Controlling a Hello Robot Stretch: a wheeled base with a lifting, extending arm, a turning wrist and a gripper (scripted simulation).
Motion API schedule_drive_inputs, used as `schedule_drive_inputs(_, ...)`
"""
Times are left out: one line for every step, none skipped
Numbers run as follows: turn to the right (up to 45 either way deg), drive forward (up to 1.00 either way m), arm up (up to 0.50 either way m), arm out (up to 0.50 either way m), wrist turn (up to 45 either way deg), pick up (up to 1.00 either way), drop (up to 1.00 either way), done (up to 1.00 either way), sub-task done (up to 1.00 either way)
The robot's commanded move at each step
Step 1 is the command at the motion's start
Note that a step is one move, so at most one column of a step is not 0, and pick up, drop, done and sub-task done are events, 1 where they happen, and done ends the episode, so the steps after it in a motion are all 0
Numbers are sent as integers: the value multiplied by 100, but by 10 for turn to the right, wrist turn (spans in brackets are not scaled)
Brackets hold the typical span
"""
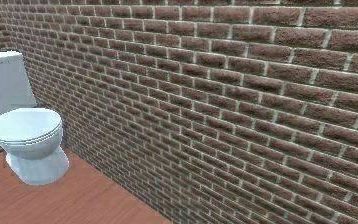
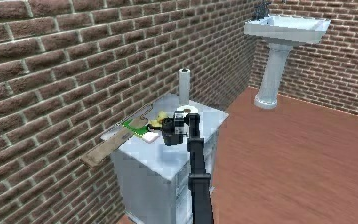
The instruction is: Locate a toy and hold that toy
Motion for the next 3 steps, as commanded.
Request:
schedule_drive_inputs(0, 0, 0, 0, 0, 100, 0, 0, 0)
schedule_drive_inputs(0, 0, 10, 0, 0, 0, 0, 0, 0)
schedule_drive_inputs(0, 0, 0, 0, 0, 0, 0, 100, 0)
